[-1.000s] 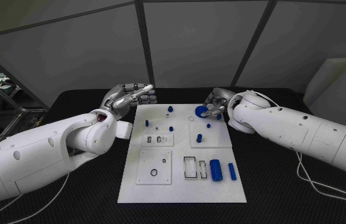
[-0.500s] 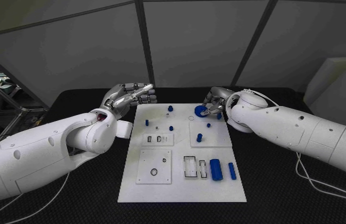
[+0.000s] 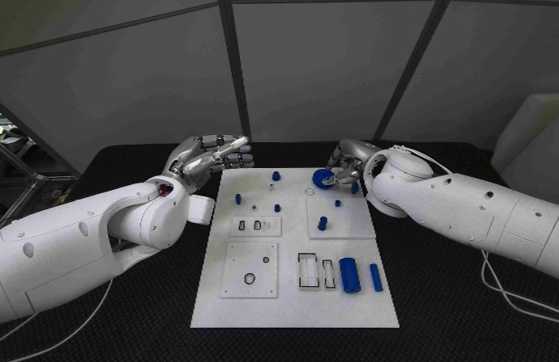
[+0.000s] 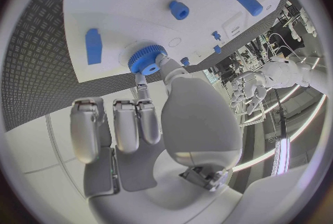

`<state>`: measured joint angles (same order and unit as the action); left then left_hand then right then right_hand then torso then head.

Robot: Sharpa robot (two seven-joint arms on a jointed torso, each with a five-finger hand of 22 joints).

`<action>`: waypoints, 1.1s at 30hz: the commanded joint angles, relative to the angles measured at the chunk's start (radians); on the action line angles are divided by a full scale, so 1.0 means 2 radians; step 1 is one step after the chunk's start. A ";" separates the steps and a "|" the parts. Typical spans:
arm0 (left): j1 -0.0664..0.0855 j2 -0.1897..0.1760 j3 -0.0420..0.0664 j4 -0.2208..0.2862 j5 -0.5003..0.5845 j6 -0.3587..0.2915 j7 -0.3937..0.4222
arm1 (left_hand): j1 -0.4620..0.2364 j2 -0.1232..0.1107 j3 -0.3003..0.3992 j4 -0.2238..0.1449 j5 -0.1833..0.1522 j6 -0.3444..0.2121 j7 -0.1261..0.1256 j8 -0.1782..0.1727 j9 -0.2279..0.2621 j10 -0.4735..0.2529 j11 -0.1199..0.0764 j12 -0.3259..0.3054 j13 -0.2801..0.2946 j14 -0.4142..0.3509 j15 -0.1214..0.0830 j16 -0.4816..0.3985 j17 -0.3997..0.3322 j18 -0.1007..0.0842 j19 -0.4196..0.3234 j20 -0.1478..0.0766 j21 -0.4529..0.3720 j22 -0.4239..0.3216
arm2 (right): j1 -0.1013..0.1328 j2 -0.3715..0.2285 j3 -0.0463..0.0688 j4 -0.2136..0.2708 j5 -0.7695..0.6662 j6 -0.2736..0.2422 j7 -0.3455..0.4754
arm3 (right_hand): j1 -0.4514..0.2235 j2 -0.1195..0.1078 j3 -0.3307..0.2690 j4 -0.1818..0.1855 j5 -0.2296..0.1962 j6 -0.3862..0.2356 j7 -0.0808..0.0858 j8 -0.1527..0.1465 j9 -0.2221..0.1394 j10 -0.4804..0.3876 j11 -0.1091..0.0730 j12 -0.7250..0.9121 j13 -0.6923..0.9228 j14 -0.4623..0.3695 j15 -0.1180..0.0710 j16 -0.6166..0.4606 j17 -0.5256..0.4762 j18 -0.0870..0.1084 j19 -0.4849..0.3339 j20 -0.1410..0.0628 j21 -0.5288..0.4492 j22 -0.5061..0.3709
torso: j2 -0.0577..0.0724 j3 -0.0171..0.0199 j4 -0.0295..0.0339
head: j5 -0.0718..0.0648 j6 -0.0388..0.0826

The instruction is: Assemble the parts on the task board

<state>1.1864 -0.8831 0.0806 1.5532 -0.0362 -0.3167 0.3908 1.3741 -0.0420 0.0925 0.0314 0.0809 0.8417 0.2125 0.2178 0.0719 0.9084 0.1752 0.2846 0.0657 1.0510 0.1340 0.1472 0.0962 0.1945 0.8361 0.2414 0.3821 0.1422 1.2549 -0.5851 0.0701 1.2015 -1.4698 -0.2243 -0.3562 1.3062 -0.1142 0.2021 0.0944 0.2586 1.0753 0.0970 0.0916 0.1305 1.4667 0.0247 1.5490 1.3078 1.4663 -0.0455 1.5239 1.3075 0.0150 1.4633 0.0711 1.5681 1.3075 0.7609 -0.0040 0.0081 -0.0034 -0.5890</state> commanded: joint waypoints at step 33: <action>0.001 0.005 0.001 -0.002 -0.002 0.005 0.002 | 0.003 0.003 0.000 -0.003 -0.002 0.003 0.005 -0.002 -0.001 0.003 0.001 -0.004 0.000 0.000 0.002 -0.003 0.000 -0.007 0.004 0.000 0.001 -0.001 | 0.001 0.090 -0.017 0.011 -0.125 -0.048 0.016 | -0.001 0.002 0.005 -0.007 0.006 0.007 -0.002 0.000 0.005 0.049 -0.006 0.006 0.125 0.038 -0.004 -0.001 0.069 -0.008 0.054 -0.005 0.001 0.132 | 0.000 -0.0005 0.0005 | 0.013 -0.005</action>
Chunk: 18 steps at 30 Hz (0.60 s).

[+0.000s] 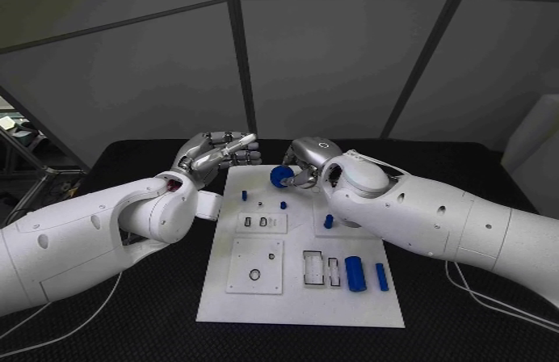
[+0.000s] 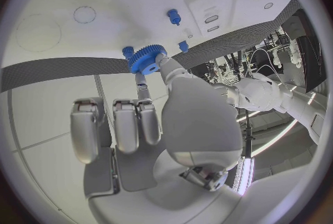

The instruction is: Assemble the parts on the task board

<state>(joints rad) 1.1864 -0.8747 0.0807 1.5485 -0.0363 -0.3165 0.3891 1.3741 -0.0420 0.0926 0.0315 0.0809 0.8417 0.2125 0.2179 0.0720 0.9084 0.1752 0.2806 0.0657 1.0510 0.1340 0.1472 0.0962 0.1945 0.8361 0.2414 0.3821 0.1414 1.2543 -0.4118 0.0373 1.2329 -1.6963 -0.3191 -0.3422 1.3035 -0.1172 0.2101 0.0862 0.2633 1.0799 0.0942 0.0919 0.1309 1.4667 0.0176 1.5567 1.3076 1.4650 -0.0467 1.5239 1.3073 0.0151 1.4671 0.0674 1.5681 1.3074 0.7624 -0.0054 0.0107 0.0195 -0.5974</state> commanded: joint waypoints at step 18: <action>0.001 0.003 0.001 0.001 -0.002 0.004 0.003 | 0.004 0.004 0.001 -0.004 -0.002 0.003 0.005 -0.003 -0.001 0.003 0.001 -0.002 0.000 0.000 0.002 -0.003 0.000 -0.007 0.004 0.000 0.001 -0.001 | 0.001 0.029 -0.013 -0.037 -0.013 0.024 0.013 | -0.009 0.002 0.001 -0.002 0.003 0.000 0.001 -0.006 0.006 0.047 -0.001 0.000 0.122 0.038 -0.004 -0.003 0.064 -0.008 0.052 -0.004 0.001 0.132 | -0.001 0.0008 -0.0014 | 0.004 -0.002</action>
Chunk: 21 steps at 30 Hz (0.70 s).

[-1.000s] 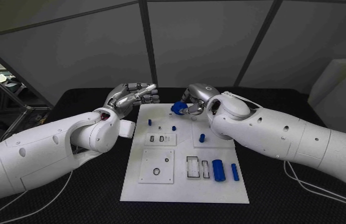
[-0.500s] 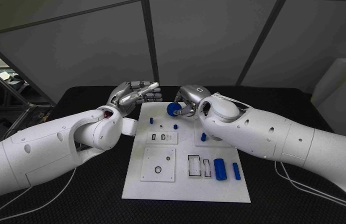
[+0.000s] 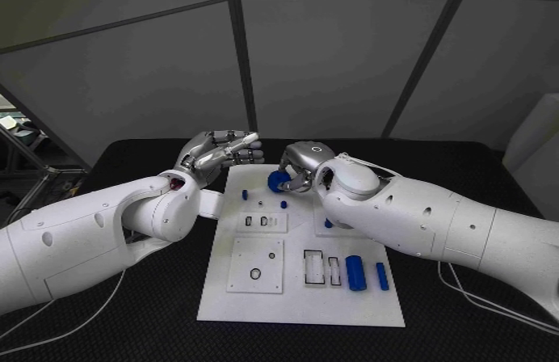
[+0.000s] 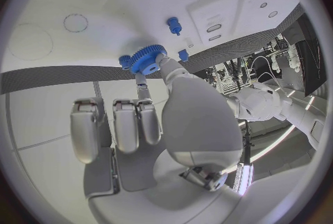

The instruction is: Assemble the parts on the task board

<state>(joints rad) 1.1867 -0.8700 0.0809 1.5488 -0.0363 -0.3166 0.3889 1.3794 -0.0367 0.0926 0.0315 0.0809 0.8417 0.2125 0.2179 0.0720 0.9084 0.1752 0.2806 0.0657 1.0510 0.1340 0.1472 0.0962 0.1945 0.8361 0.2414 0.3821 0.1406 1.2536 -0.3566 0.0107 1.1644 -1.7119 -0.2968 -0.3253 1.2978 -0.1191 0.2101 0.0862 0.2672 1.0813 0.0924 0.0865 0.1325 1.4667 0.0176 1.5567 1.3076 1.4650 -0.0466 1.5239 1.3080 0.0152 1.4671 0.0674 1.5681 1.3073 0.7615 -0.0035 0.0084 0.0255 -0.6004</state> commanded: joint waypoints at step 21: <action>0.001 0.000 0.000 0.000 -0.002 0.004 0.001 | 0.001 0.001 0.001 -0.004 -0.002 0.003 0.005 -0.003 -0.001 0.003 0.001 -0.002 0.000 0.000 0.002 -0.003 0.000 -0.007 0.004 0.000 0.001 0.000 | 0.001 0.009 -0.001 -0.016 0.019 0.039 0.014 | -0.065 -0.023 -0.023 0.063 -0.039 -0.081 0.019 -0.010 -0.019 0.031 0.015 -0.026 0.094 0.036 0.010 -0.007 0.057 -0.008 0.052 0.010 0.001 0.132 | 0.000 0.0004 -0.0006 | 0.001 0.001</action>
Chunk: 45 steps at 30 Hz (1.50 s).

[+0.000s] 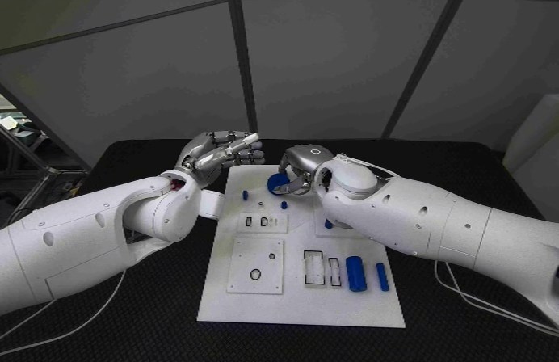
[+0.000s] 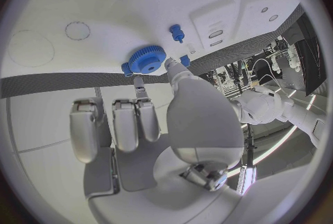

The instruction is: Assemble the parts on the task board

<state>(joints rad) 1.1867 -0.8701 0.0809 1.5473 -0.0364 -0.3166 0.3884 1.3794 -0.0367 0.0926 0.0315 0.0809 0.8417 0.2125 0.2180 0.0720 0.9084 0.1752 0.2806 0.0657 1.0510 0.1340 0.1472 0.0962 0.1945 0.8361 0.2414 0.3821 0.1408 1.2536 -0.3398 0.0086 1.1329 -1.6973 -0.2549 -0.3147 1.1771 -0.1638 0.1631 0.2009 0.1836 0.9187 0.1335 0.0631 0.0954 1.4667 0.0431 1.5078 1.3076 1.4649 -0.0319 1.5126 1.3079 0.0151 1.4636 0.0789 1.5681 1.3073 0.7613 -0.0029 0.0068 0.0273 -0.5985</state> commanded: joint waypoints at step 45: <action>0.001 -0.003 0.000 -0.001 -0.002 0.000 0.001 | 0.003 0.002 0.001 -0.006 -0.003 0.003 0.006 -0.003 -0.001 0.004 0.001 -0.004 0.000 -0.001 0.002 -0.006 0.000 -0.007 0.003 0.000 0.001 -0.001 | 0.001 -0.032 0.000 0.015 0.047 -0.017 0.013 | 0.008 0.004 0.009 0.034 0.019 -0.006 0.000 0.004 -0.012 0.034 0.004 0.003 0.100 0.039 0.004 0.004 0.070 -0.008 0.054 0.005 0.001 0.132 | 0.000 0.0000 -0.0006 | 0.000 -0.002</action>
<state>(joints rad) 1.1867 -0.8764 0.0809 1.5438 -0.0364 -0.3181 0.3864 1.3793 -0.0367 0.0951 0.0232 0.0809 0.8417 0.2125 0.2146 0.0720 0.9084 0.1752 0.2766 0.0657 1.0510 0.1340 0.1425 0.0962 0.1944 0.8361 0.2414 0.3821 0.1392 1.2530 -0.4029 0.0082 1.1599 -1.6138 -0.2501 -0.2942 1.1817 -0.1575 0.1795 0.2639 0.2172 0.8991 0.1313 0.0658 0.0703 1.4667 0.0429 1.5082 1.3076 1.4649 -0.0320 1.5161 1.3075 0.0151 1.4671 0.0824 1.5681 1.3073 0.7610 -0.0023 0.0056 0.0280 -0.6022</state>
